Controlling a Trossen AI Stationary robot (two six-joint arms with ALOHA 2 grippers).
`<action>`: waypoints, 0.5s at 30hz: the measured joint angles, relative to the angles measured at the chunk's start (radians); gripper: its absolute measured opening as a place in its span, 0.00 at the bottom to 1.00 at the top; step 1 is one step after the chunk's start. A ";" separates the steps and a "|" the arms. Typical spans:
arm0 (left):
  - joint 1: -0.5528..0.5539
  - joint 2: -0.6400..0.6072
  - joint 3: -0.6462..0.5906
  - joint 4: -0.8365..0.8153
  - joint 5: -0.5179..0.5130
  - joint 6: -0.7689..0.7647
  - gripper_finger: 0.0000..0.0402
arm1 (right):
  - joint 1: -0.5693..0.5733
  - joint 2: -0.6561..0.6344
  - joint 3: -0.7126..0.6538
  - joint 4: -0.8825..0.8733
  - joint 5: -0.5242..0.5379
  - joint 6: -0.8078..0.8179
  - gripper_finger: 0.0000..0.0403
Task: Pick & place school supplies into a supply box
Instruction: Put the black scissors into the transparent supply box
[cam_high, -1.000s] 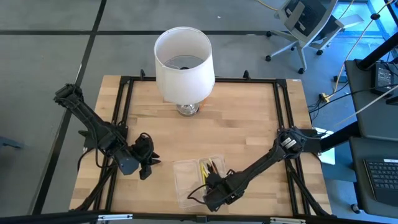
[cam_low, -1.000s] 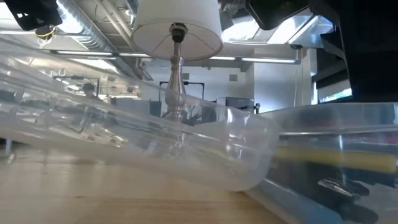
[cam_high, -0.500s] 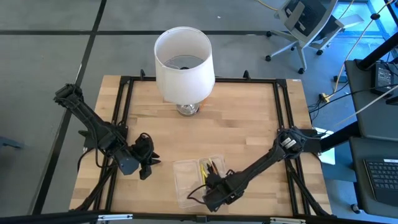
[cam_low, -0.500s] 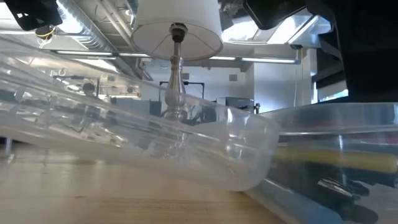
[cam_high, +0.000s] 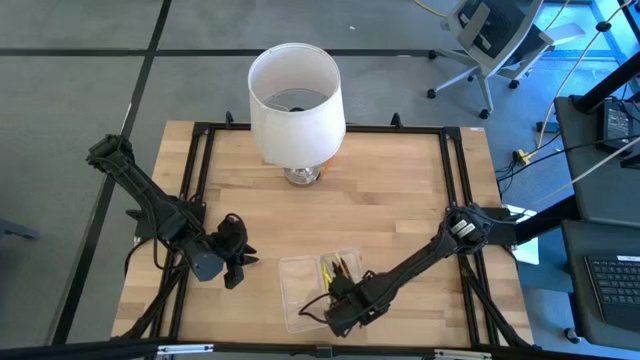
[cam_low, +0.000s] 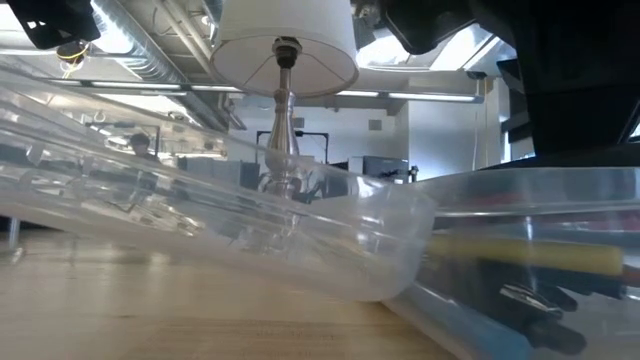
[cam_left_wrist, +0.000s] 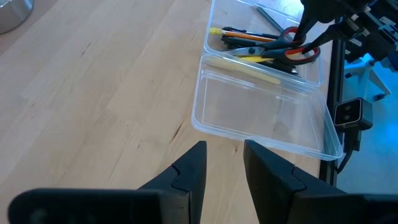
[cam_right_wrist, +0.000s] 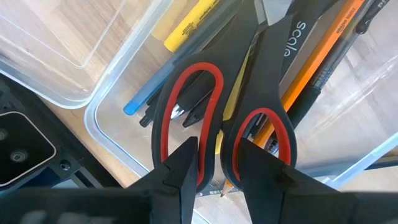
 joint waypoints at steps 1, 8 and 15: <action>0.000 0.000 0.000 0.000 0.000 0.000 0.25 | 0.000 0.000 0.000 0.000 0.000 0.000 0.28; 0.000 0.000 0.000 0.000 0.000 0.000 0.25 | 0.000 0.000 0.000 0.000 0.000 0.000 0.28; 0.000 0.000 0.000 0.000 0.000 0.000 0.25 | 0.000 0.000 0.000 0.013 -0.001 0.004 0.28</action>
